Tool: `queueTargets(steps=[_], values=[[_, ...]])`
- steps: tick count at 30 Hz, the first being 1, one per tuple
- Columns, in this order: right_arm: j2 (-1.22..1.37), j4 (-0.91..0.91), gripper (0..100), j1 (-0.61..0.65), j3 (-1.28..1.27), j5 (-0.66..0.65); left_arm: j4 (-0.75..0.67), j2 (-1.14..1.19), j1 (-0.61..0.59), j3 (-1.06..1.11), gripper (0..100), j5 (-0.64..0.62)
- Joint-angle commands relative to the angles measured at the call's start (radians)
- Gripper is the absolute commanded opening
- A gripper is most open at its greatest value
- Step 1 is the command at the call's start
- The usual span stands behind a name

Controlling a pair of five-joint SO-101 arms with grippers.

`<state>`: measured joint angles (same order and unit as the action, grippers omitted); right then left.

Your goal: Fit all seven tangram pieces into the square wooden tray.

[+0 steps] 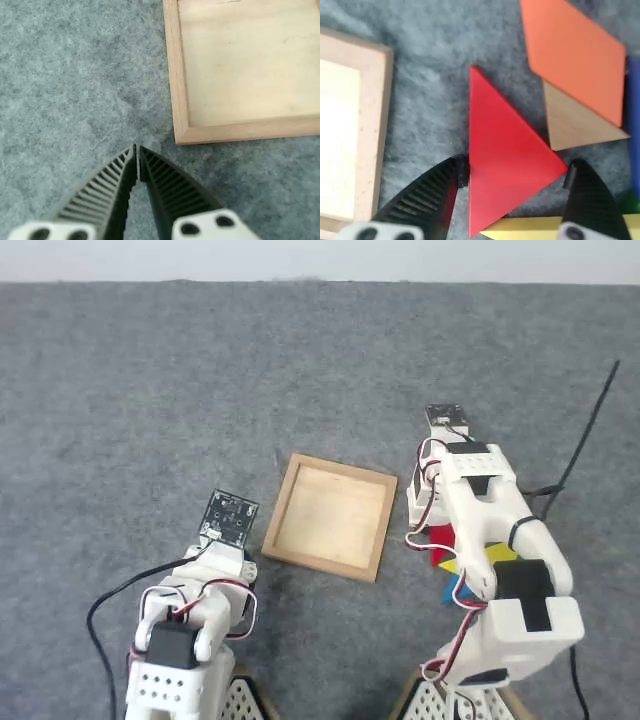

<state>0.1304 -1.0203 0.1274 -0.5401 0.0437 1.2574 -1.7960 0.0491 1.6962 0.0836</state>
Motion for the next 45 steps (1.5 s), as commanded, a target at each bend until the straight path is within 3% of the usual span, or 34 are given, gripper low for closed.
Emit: queueTargets(steps=[1, 12, 25, 29, 33, 45], values=[[-0.081, 0.041, 27.8, -0.013, 0.048, 0.002, 0.005, -0.021, -0.005, -0.012, 1, -0.005], [-0.088, 0.065, 23.2, -0.015, 0.051, -0.002, 0.005, -0.021, -0.005, -0.012, 1, -0.005], [-0.331, 0.001, 23.2, -0.001, 0.032, -0.038, 0.005, -0.021, -0.005, -0.012, 1, -0.005], [-0.297, -0.012, 24.9, 0.007, 0.031, -0.066, 0.005, -0.021, -0.005, -0.012, 1, -0.005], [-0.197, 0.016, 34.4, 0.008, 0.034, -0.064, 0.005, -0.021, -0.005, -0.012, 1, -0.005], [0.012, 0.074, 32.1, 0.007, 0.066, -0.066, 0.005, -0.021, -0.005, -0.012, 1, -0.005]])
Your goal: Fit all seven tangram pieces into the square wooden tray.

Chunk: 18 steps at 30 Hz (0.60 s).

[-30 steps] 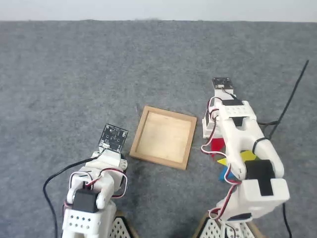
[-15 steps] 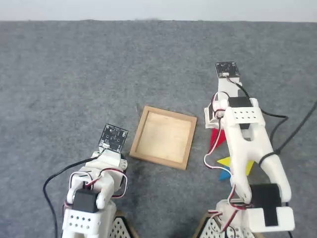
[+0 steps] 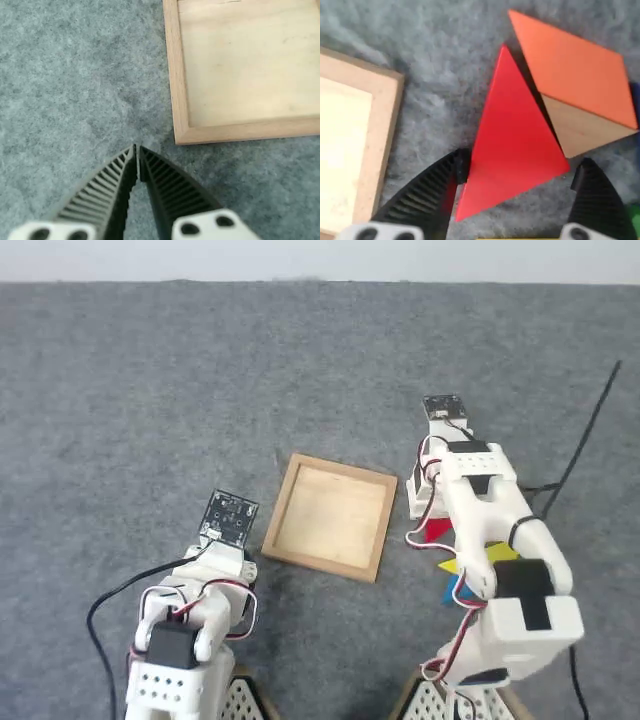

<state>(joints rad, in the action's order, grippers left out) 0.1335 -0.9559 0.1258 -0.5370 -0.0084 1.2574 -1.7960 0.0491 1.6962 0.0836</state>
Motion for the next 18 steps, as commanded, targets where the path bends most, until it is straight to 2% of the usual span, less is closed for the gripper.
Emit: queueTargets(steps=[1, 6, 18], values=[[0.019, 0.010, 31.8, 0.008, 0.063, -0.014, 0.005, -0.021, -0.005, -0.012, 1, -0.005], [0.044, 0.010, 23.7, 0.008, 0.066, -0.014, 0.005, -0.021, -0.005, -0.012, 1, -0.005], [-0.030, -0.035, 23.1, 0.010, 0.060, -0.012, 0.005, -0.021, -0.005, -0.012, 1, -0.005]])
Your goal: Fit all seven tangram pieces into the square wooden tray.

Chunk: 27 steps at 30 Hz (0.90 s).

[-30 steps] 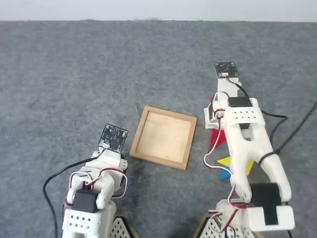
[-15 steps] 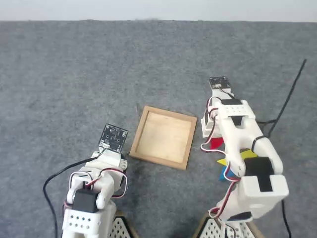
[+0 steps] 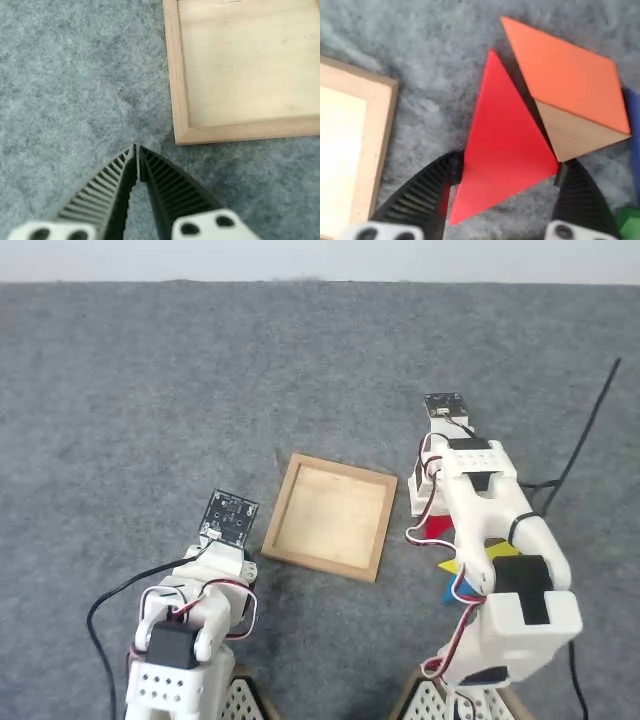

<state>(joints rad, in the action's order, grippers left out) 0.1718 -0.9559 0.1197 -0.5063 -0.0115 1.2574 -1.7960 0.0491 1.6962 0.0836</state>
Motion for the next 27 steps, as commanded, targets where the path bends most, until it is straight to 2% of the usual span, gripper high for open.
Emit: queueTargets(steps=[1, 13, 15, 20, 27], values=[[-0.097, -0.048, 23.1, 0.016, 0.028, -0.009, 0.005, -0.021, -0.005, -0.012, 1, -0.005], [-0.380, -0.031, 23.4, 0.016, -0.135, -0.011, 0.005, -0.021, -0.005, -0.012, 1, -0.005], [-0.366, -0.012, 24.6, 0.016, -0.124, -0.011, 0.005, -0.021, -0.005, -0.012, 1, -0.005], [-0.249, 0.022, 35.5, 0.031, -0.075, -0.018, 0.005, -0.021, -0.005, -0.012, 1, -0.005], [-0.068, 0.024, 31.7, 0.042, 0.003, -0.060, 0.005, -0.021, -0.005, -0.012, 1, -0.005]])
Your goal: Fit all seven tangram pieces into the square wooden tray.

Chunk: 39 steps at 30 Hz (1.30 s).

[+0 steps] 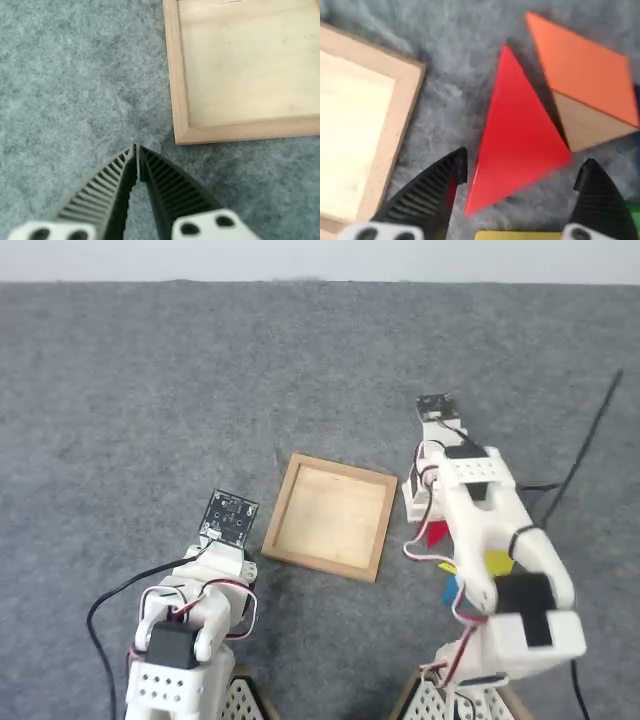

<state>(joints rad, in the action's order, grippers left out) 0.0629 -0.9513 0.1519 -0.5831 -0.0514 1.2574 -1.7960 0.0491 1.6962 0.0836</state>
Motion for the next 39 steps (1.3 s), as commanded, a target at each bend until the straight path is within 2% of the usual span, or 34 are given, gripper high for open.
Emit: queueTargets(steps=[1, 9, 14, 16, 24, 27, 31, 33, 39], values=[[0.056, 0.019, 31.0, 0.010, 0.086, -0.020, 0.005, -0.021, -0.005, -0.012, 1, -0.005], [0.099, 0.018, 20.3, 0.010, 0.092, -0.020, 0.005, -0.021, -0.005, -0.012, 1, -0.005], [0.094, 0.018, 19.8, 0.012, 0.089, -0.026, 0.005, -0.021, -0.005, -0.012, 1, -0.005], [0.068, 0.018, 19.8, 0.022, 0.064, -0.066, 0.005, -0.021, -0.005, -0.012, 1, -0.005], [-0.168, 0.019, 19.8, 0.111, -0.127, -0.092, 0.005, -0.021, -0.005, -0.012, 1, -0.005], [-0.236, 0.022, 20.6, 0.096, -0.127, -0.095, 0.005, -0.021, -0.005, -0.012, 1, -0.005], [-0.245, -0.021, 29.7, 0.077, -0.031, -0.097, 0.005, -0.021, -0.005, -0.012, 1, -0.005], [-0.205, -0.061, 33.2, 0.077, 0.043, -0.098, 0.005, -0.021, -0.005, -0.012, 1, -0.005], [0.042, -0.071, 32.9, 0.087, 0.226, -0.130, 0.005, -0.021, -0.005, -0.012, 1, -0.005]])
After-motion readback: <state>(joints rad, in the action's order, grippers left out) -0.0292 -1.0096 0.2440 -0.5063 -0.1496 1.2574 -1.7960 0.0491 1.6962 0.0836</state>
